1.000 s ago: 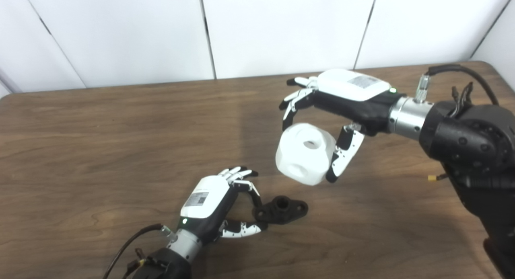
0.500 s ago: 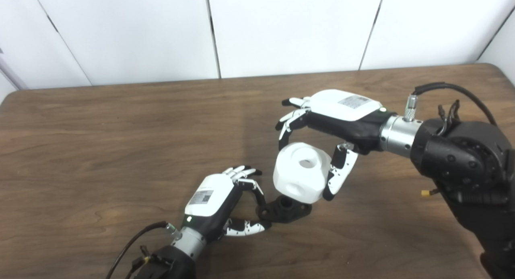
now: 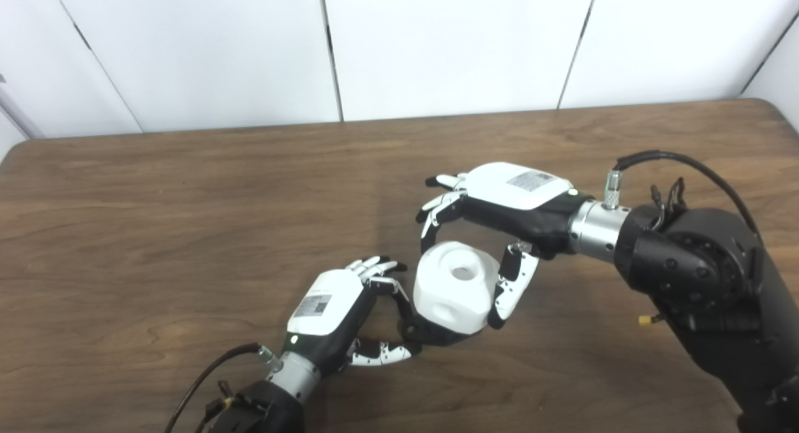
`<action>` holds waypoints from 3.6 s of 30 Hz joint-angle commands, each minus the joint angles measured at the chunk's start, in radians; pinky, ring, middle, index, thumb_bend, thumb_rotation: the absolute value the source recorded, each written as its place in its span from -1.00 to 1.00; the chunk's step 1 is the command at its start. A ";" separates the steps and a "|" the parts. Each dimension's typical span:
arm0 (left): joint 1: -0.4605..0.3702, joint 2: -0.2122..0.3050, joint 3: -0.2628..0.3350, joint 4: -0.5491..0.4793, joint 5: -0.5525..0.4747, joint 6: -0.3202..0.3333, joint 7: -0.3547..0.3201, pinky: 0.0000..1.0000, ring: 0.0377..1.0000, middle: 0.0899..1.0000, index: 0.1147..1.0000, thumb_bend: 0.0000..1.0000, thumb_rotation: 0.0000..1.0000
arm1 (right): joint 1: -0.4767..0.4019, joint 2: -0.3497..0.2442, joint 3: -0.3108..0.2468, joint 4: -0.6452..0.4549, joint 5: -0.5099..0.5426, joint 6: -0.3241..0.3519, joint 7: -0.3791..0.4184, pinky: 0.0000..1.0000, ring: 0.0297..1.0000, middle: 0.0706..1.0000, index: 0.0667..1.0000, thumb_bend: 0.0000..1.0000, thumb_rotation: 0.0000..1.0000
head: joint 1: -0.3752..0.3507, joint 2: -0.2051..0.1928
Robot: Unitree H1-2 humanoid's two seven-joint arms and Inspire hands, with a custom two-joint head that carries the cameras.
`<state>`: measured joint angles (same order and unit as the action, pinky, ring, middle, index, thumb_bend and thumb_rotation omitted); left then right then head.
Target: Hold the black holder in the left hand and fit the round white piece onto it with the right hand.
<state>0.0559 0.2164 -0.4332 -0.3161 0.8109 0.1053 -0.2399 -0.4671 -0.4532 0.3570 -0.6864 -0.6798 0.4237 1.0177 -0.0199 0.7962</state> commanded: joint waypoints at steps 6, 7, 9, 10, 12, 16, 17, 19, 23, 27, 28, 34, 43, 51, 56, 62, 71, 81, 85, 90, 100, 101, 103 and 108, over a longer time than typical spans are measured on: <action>0.024 0.005 -0.016 0.029 -0.003 0.039 -0.064 0.82 0.85 0.72 -0.14 0.00 -0.89 | -0.023 0.010 -0.007 0.001 -0.011 -0.030 -0.051 1.00 1.00 0.69 -0.11 0.05 -0.74 | 0.001 -0.004; 0.024 0.005 -0.016 0.030 -0.004 0.039 -0.064 0.82 0.86 0.72 -0.14 0.00 -0.89 | -0.024 0.011 -0.007 0.003 -0.011 -0.031 -0.053 1.00 1.00 0.69 -0.11 0.05 -0.74 | 0.001 -0.004; 0.025 0.004 -0.016 0.029 -0.005 0.042 -0.066 0.83 0.86 0.72 -0.14 0.00 -0.89 | -0.024 0.014 -0.008 0.006 -0.011 -0.032 -0.056 1.00 1.00 0.70 -0.11 0.05 -0.74 | 0.002 -0.005; 0.025 0.003 -0.016 0.029 -0.005 0.042 -0.066 0.83 0.86 0.72 -0.14 0.00 -0.89 | -0.025 0.016 -0.008 0.007 -0.012 -0.031 -0.056 1.00 1.00 0.70 -0.11 0.05 -0.74 | 0.002 -0.005; 0.026 0.004 -0.016 0.033 -0.006 0.034 -0.058 0.82 0.85 0.71 -0.14 0.00 -0.89 | -0.028 0.019 -0.007 0.008 -0.012 -0.028 -0.059 1.00 1.00 0.70 -0.11 0.05 -0.74 | 0.002 -0.005; 0.026 0.004 -0.016 0.033 -0.004 0.033 -0.057 0.82 0.85 0.71 -0.14 0.00 -0.89 | -0.030 0.021 -0.004 0.011 -0.013 -0.026 -0.064 1.00 1.00 0.70 -0.11 0.05 -0.74 | 0.002 -0.006; 0.026 0.003 -0.017 0.033 -0.004 0.033 -0.057 0.82 0.85 0.71 -0.14 0.00 -0.89 | -0.031 0.022 -0.002 0.012 -0.015 -0.027 -0.065 1.00 1.00 0.70 -0.11 0.05 -0.74 | 0.002 -0.006; 0.025 0.003 -0.017 0.033 -0.004 0.034 -0.058 0.82 0.85 0.71 -0.14 0.00 -0.89 | -0.033 0.023 0.000 0.014 -0.016 -0.026 -0.065 1.00 1.00 0.70 -0.11 0.05 -0.74 | 0.002 -0.005; 0.026 0.003 -0.017 0.035 -0.002 0.028 -0.051 0.81 0.84 0.70 -0.14 0.00 -0.89 | -0.034 0.026 0.006 0.019 -0.019 -0.027 -0.068 1.00 1.00 0.70 -0.11 0.05 -0.74 | 0.002 -0.005; 0.025 0.002 -0.016 0.031 -0.003 0.038 -0.061 0.82 0.85 0.71 -0.14 0.00 -0.89 | -0.031 0.033 0.016 0.025 -0.025 -0.028 -0.071 1.00 1.00 0.69 -0.11 0.05 -0.74 | 0.002 -0.005; 0.025 0.002 -0.016 0.031 -0.003 0.038 -0.062 0.83 0.85 0.71 -0.14 0.00 -0.89 | -0.031 0.034 0.019 0.026 -0.030 -0.025 -0.068 1.00 1.00 0.69 -0.11 0.05 -0.74 | 0.002 -0.005; 0.025 0.001 -0.018 0.035 -0.003 0.029 -0.054 0.81 0.85 0.71 -0.14 0.00 -0.89 | -0.028 0.033 0.029 0.032 -0.039 -0.030 -0.071 1.00 1.00 0.69 -0.11 0.05 -0.74 | 0.002 -0.006; 0.023 -0.001 -0.016 0.034 -0.006 0.037 -0.060 0.83 0.85 0.72 -0.14 0.00 -0.89 | -0.021 0.035 0.049 0.047 -0.072 -0.058 -0.076 1.00 1.00 0.69 -0.11 0.05 -0.73 | 0.001 -0.008; 0.024 0.000 -0.017 0.031 -0.004 0.038 -0.062 0.83 0.85 0.72 -0.14 0.00 -0.89 | -0.014 0.028 0.064 0.055 -0.093 -0.091 -0.083 1.00 1.00 0.68 -0.11 0.05 -0.73 | 0.001 -0.008; 0.024 -0.001 -0.016 0.029 -0.008 0.042 -0.065 0.83 0.86 0.72 -0.14 0.00 -0.89 | -0.007 0.025 0.067 0.045 -0.110 -0.113 -0.080 1.00 0.99 0.68 -0.11 0.05 -0.73 | 0.001 -0.008; 0.023 -0.003 -0.016 0.025 -0.004 0.045 -0.066 0.82 0.85 0.72 -0.14 0.00 -0.89 | -0.008 0.028 0.067 0.034 -0.109 -0.110 -0.065 1.00 0.99 0.69 -0.11 0.05 -0.73 | -0.009 -0.006; 0.024 -0.003 -0.014 0.016 -0.006 0.050 -0.074 0.83 0.86 0.72 -0.14 0.00 -0.89 | -0.007 0.019 0.070 0.013 -0.101 -0.100 -0.026 1.00 1.00 0.67 -0.11 0.05 -0.73 | -0.012 0.002; 0.023 -0.002 -0.012 0.014 -0.006 0.048 -0.075 0.83 0.86 0.72 -0.14 0.00 -0.89 | -0.009 0.011 0.064 0.000 -0.097 -0.088 0.011 1.00 1.00 0.68 -0.11 0.05 -0.73 | -0.017 0.009; 0.023 0.000 -0.012 0.011 -0.006 0.051 -0.079 0.84 0.86 0.73 -0.14 0.00 -0.89 | -0.012 0.007 0.059 -0.002 -0.091 -0.083 0.020 1.00 1.00 0.67 -0.11 0.05 -0.73 | -0.018 0.009; 0.025 0.000 -0.010 0.009 -0.008 0.049 -0.077 0.84 0.87 0.73 -0.14 0.00 -0.89 | -0.009 0.005 0.053 0.003 -0.085 -0.091 0.017 1.00 1.00 0.66 -0.11 0.05 -0.73 | -0.020 0.011; 0.025 0.000 -0.013 0.006 -0.002 0.052 -0.082 0.83 0.86 0.73 -0.14 0.00 -0.89 | 0.001 0.013 0.057 0.021 -0.095 -0.099 -0.003 1.00 1.00 0.68 -0.11 0.05 -0.73 | -0.020 0.011; 0.025 -0.001 -0.013 0.006 -0.003 0.052 -0.081 0.83 0.86 0.73 -0.14 0.00 -0.89 | -0.001 0.014 0.058 0.022 -0.096 -0.098 -0.001 1.00 1.00 0.68 -0.11 0.05 -0.73 | -0.020 0.011; 0.024 -0.003 -0.013 0.008 -0.004 0.050 -0.077 0.83 0.86 0.72 -0.14 0.00 -0.89 | -0.002 0.016 0.058 0.025 -0.095 -0.098 -0.003 1.00 1.00 0.69 -0.11 0.05 -0.73 | -0.018 0.010; 0.023 -0.003 -0.014 0.010 -0.005 0.048 -0.077 0.83 0.86 0.72 -0.14 0.00 -0.89 | 0.001 0.021 0.055 0.038 -0.094 -0.113 -0.024 1.00 1.00 0.68 -0.11 0.05 -0.74 | -0.018 0.009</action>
<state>0.0553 0.2059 -0.4326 -0.3226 0.8122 0.1163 -0.2543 -0.4401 -0.4291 0.4209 -0.6404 -0.7677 0.3359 1.0133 -0.0368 0.8038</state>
